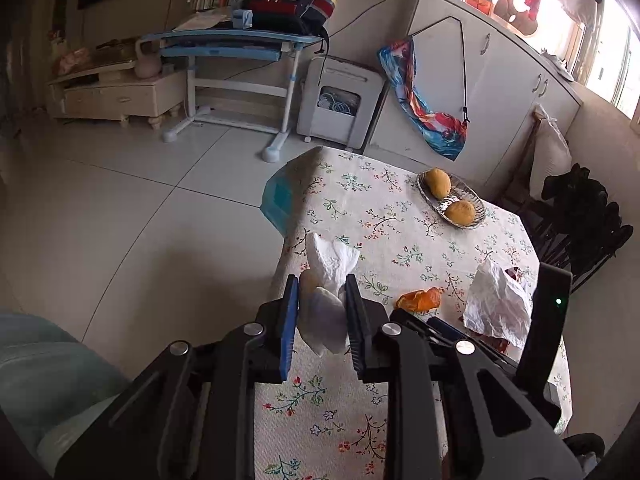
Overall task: Collect trash
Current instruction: 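Grasp the orange peel with the right gripper while the left gripper holds the tissue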
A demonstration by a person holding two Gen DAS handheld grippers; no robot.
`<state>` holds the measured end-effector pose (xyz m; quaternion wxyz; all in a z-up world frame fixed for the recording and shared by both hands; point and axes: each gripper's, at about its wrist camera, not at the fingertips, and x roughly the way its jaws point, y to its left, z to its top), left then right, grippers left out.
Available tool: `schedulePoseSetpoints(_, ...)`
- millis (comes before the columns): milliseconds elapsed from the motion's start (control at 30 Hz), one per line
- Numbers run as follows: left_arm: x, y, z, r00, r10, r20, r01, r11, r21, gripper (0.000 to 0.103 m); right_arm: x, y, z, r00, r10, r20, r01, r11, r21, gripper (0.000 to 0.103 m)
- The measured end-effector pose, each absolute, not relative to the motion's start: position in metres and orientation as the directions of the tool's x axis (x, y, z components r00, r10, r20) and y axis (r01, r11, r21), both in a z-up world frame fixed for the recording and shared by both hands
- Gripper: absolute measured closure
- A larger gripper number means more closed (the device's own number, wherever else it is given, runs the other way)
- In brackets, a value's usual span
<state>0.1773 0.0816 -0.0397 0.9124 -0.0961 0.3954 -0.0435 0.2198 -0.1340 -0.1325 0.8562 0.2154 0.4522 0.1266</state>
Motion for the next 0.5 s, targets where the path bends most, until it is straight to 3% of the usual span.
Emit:
schedulePoseSetpoints(133,0.175,0.08,-0.036,0.687,-0.166,-0.707,0.022,0.978,-0.208,0.081,0.243,-0.131,-0.13,0.576,0.354,-0.736,0.025,0.893,0.449,0.042)
schedulePoseSetpoints(367,0.174,0.083,-0.035,0.682,-0.188,-0.707,0.028,0.972,-0.232,0.081,0.261,-0.126,-0.13,0.556,0.261,-0.789,-0.031,0.955,0.294,0.076)
schedulePoseSetpoints(500,0.174,0.082,-0.039,0.666,-0.205,-0.717,0.031,0.968,-0.248,0.081,0.243,-0.127,-0.13,0.542,0.253,-0.802,-0.105,0.967,0.234,0.079)
